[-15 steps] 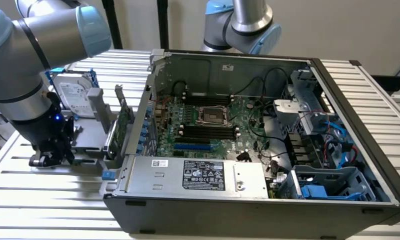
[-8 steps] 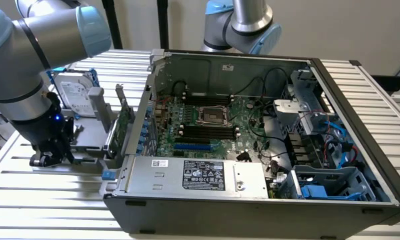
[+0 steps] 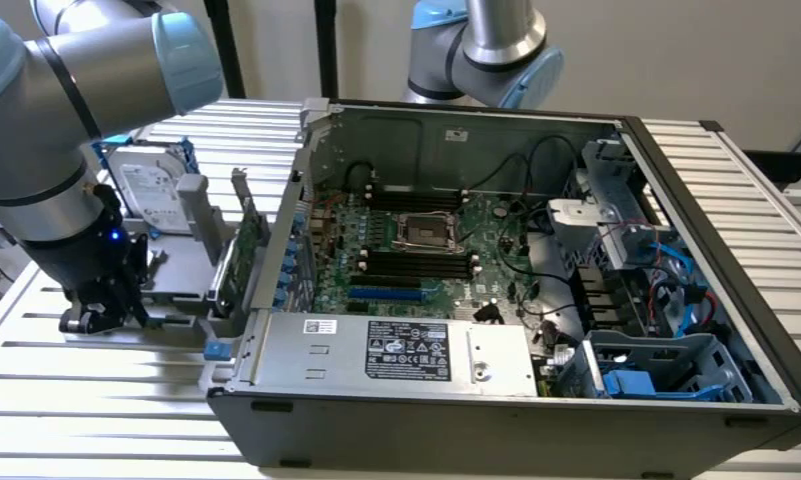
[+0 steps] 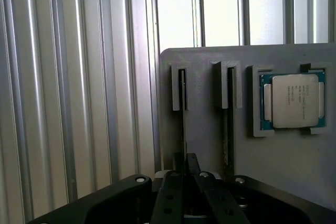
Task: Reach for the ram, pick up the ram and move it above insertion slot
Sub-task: 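Pick up the ram and move it above insertion slot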
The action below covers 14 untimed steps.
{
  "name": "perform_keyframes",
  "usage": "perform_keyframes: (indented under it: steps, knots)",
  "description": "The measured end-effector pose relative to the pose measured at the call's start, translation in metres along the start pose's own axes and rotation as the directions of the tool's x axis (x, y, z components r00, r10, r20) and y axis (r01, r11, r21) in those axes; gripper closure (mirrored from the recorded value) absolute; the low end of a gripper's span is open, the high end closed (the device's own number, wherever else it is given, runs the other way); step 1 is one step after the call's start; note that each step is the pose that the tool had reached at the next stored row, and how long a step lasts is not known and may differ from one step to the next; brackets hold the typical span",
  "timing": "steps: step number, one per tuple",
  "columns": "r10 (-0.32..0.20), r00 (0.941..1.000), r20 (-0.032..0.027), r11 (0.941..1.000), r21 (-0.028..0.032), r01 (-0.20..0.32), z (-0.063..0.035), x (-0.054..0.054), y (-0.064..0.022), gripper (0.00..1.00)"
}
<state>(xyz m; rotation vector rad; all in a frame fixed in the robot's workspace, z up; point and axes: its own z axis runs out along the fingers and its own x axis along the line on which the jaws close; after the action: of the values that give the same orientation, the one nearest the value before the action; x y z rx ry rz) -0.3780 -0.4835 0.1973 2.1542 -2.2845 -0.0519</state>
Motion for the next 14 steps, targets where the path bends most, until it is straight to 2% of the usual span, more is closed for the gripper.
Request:
perform_keyframes:
  steps: [10, 14]
  knots:
    - [-0.006, 1.0000, 0.0001, 1.0000, -0.0001, 0.006, -0.0002, 0.0000, 0.0000, 0.87]
    - [-0.007, 1.0000, -0.0001, 1.0000, -0.0003, 0.007, -0.0034, -0.0001, 0.0001, 0.87]
